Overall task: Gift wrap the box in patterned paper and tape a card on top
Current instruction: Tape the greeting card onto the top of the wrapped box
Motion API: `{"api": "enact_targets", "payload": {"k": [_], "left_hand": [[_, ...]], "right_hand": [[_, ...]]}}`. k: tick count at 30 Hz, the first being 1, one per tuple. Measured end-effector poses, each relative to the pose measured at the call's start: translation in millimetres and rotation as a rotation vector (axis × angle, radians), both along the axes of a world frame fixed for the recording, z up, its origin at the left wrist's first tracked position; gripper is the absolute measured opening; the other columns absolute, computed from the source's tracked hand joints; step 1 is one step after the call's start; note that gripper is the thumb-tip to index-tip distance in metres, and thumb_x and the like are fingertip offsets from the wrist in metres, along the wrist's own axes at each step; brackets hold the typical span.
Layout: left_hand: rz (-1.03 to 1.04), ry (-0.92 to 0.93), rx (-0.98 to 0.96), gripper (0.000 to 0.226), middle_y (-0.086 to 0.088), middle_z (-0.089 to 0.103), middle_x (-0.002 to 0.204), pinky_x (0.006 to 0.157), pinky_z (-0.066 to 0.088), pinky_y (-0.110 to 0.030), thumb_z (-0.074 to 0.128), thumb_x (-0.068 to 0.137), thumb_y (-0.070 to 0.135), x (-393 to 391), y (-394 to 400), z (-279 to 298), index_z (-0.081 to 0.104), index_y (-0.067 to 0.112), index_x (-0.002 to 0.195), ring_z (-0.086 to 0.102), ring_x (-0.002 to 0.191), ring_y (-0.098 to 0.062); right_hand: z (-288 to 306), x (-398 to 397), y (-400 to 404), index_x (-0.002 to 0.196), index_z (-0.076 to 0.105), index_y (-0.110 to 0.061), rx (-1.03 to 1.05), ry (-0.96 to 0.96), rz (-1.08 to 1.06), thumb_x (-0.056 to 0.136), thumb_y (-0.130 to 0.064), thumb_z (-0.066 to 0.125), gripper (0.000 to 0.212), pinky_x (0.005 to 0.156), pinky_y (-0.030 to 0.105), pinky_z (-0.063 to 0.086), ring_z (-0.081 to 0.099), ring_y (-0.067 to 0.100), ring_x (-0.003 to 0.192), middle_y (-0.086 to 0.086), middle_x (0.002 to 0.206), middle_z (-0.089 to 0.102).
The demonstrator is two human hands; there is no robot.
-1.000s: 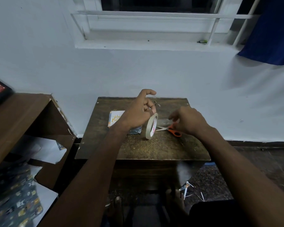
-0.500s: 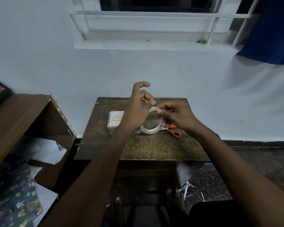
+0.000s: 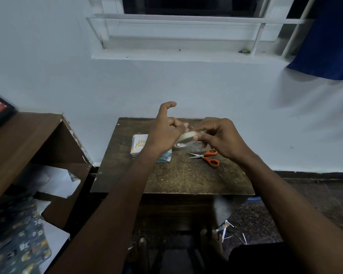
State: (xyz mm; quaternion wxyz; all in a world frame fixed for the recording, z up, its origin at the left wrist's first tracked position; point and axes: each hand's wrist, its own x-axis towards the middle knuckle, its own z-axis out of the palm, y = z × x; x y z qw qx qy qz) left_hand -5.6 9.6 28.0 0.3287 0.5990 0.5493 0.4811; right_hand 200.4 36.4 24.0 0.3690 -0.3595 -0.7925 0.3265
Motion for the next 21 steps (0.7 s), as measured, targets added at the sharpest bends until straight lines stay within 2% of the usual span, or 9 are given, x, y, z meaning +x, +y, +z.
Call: {"api": "enact_targets", "payload": {"k": [3,5,7,9,12,13,14,17,21], "left_hand": [[0.010,0.073,-0.056,0.072,0.003,0.076,0.103,0.078,0.056,-0.024,0.062,0.100,0.000,-3.8,1.4,-4.5,0.029,0.030,0.157,0.074,0.090,-0.011],[-0.003,0.070,-0.084,0.072,0.002,0.075,0.108,0.073,0.053,-0.024,0.056,0.100,-0.005,-8.0,2.2,-5.9,0.029,0.031,0.157,0.074,0.090,-0.013],[-0.006,0.083,-0.086,0.073,0.003,0.075,0.110,0.067,0.048,-0.020,0.054,0.097,-0.009,-13.1,1.6,-4.5,0.034,0.032,0.154,0.073,0.093,-0.014],[-0.005,0.096,-0.097,0.069,0.003,0.074,0.113,0.062,0.045,-0.017,0.052,0.095,-0.011,-19.9,-1.3,-2.0,0.042,0.032,0.148,0.073,0.094,-0.015],[-0.002,0.108,-0.125,0.060,0.003,0.071,0.117,0.065,0.055,-0.031,0.053,0.093,-0.012,-30.9,-2.4,-1.6,0.054,0.030,0.137,0.073,0.097,-0.018],[0.007,0.110,-0.128,0.058,0.003,0.071,0.118,0.068,0.056,-0.036,0.053,0.092,-0.013,-35.6,-3.3,-2.6,0.058,0.028,0.133,0.073,0.097,-0.017],[0.017,0.117,-0.124,0.056,0.004,0.072,0.117,0.067,0.055,-0.034,0.053,0.090,-0.014,-40.5,-4.7,-3.2,0.062,0.027,0.128,0.073,0.095,-0.014],[0.026,0.179,-0.121,0.048,0.011,0.074,0.114,0.066,0.048,-0.012,0.056,0.088,-0.015,-54.3,-10.5,-5.4,0.073,0.020,0.115,0.066,0.087,0.004],[0.076,0.242,-0.156,0.047,0.017,0.074,0.103,0.060,0.045,-0.011,0.053,0.086,-0.013,-72.9,-21.6,-6.0,0.079,0.022,0.102,0.063,0.077,0.000]], "right_hand": [[-2.4,-3.9,3.2,0.103,0.084,-0.022,0.080,-0.125,0.001,0.083,-0.011,0.086,0.023,0.062,0.038,0.055,0.066,0.018,0.070,-0.006,0.094,0.076],[-5.3,-5.9,4.3,0.098,0.084,-0.028,0.128,-0.239,-0.023,0.078,-0.012,0.089,0.026,0.064,0.034,0.052,0.064,0.013,0.072,-0.013,0.091,0.075],[-8.3,-8.1,4.2,0.092,0.084,-0.030,0.151,-0.398,-0.055,0.074,-0.013,0.092,0.026,0.063,0.025,0.046,0.063,0.004,0.072,-0.019,0.083,0.070],[-12.2,-13.2,3.0,0.087,0.084,-0.031,0.108,-0.568,-0.089,0.070,-0.016,0.094,0.025,0.063,0.020,0.042,0.063,0.003,0.075,-0.019,0.080,0.069],[-18.4,-21.0,5.1,0.079,0.082,-0.027,0.018,-0.715,-0.101,0.061,-0.022,0.098,0.025,0.071,0.029,0.052,0.066,0.007,0.080,-0.014,0.080,0.074],[-18.3,-24.2,5.2,0.079,0.081,-0.025,-0.007,-0.744,-0.085,0.059,-0.023,0.099,0.027,0.071,0.030,0.052,0.067,0.007,0.079,-0.013,0.079,0.075],[-16.9,-28.1,4.8,0.080,0.081,-0.025,-0.024,-0.764,-0.064,0.057,-0.025,0.100,0.030,0.071,0.029,0.051,0.067,0.008,0.079,-0.013,0.079,0.074],[-11.2,-41.9,2.8,0.080,0.080,-0.027,-0.022,-0.769,-0.040,0.053,-0.038,0.102,0.036,0.069,0.027,0.049,0.067,0.007,0.079,-0.015,0.078,0.073],[-5.8,-66.1,2.1,0.068,0.073,-0.026,-0.018,-0.609,-0.052,0.066,-0.051,0.094,0.032,0.066,0.027,0.051,0.067,0.002,0.074,-0.014,0.071,0.072]]}}
